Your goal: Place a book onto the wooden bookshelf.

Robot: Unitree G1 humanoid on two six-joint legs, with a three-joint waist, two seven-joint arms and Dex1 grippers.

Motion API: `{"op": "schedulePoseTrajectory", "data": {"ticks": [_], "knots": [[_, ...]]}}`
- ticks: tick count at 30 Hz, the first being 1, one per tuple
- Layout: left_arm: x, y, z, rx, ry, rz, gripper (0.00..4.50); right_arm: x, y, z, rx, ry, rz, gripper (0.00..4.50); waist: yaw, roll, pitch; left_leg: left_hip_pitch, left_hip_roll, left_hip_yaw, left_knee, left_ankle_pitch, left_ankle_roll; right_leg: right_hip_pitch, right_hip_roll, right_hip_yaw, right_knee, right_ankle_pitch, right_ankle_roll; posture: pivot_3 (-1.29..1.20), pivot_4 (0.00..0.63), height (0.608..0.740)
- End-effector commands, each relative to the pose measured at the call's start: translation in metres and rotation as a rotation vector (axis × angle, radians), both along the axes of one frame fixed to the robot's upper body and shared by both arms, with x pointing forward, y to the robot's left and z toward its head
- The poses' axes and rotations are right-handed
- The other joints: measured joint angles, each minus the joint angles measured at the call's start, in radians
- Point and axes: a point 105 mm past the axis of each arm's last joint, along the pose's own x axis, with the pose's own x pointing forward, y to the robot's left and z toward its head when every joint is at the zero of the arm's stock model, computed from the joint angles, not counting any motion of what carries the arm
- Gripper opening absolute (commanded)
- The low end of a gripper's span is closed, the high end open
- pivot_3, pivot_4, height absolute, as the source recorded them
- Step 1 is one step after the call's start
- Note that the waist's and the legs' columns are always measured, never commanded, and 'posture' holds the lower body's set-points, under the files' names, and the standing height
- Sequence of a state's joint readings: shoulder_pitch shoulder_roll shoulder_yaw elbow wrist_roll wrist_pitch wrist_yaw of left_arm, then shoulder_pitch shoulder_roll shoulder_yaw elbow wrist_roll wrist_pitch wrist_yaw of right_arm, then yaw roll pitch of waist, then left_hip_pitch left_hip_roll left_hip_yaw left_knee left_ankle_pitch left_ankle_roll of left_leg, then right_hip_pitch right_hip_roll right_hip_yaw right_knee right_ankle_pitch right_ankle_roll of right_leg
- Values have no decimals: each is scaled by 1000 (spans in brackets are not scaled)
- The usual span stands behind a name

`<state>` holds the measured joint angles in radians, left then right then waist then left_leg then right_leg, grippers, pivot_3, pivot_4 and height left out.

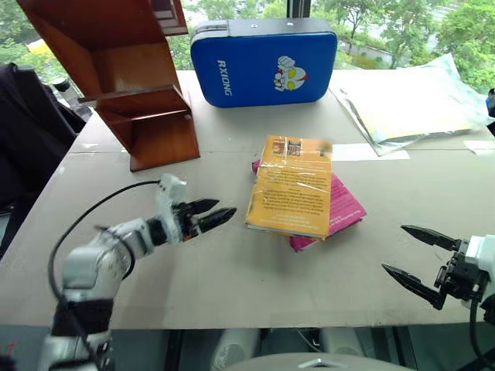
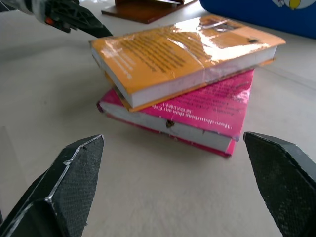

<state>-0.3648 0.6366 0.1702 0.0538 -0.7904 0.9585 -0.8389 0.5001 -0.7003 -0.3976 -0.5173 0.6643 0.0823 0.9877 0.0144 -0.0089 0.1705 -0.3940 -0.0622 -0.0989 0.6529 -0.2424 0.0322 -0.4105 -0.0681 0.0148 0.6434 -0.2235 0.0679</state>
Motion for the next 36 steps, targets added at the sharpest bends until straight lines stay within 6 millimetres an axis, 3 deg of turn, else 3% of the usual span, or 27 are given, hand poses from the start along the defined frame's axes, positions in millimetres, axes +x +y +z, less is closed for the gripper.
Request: {"op": "schedulePoseTrajectory", "data": {"ticks": [1, 5, 9, 15, 23, 32, 36], "knots": [[3, -19, 10, -185, 168, -130, 4444, -4, 5, 15, 17, -40, 5, 4500, -2, -1, 0, 0, -1, 0, 0, 0, 0, 0, 0, 0, 0, 0, 0, 0, 150, 740], [5, -47, 17, -264, 324, -264, 4444, -5, 5, 20, 19, -49, 0, 4500, -5, -3, 1, -1, -2, 1, 0, 0, 0, -1, -2, 1, 0, 2, -3, 0, 150, 740], [3, -63, 7, -168, 440, -338, 4444, -6, 5, 24, 17, -60, -4, 4500, -4, -4, 2, -1, -2, 0, 0, 0, 0, -1, -2, 1, 0, 2, -4, 0, 150, 740], [7, -59, -14, -74, 499, -331, 4444, -7, 5, 26, 14, -67, -10, 4500, -4, -4, 2, -1, -2, 0, 0, 0, 0, -1, -2, 1, 0, 2, -4, 0, 150, 740], [0, -81, -19, -158, 560, -401, 4444, -6, 5, 27, 10, -71, -11, 4500, 2, -4, 2, -2, -2, 0, 0, 0, 0, -1, -4, 1, 0, 2, -4, 0, 150, 740], [-7, -86, -27, -216, 614, -414, 4444, -4, 5, 31, 0, -76, -5, 4500, 1, -4, 2, -2, -2, 0, 0, 0, 0, -1, -4, 1, -1, 2, -4, 0, 150, 740], [-9, -85, -27, -233, 624, -417, 2849, -2, 6, 32, -2, -77, 0, 4500, 0, -4, 2, -2, -3, 0, 0, 0, 0, -1, -4, 1, -1, 2, -4, 0, 150, 740]]}}
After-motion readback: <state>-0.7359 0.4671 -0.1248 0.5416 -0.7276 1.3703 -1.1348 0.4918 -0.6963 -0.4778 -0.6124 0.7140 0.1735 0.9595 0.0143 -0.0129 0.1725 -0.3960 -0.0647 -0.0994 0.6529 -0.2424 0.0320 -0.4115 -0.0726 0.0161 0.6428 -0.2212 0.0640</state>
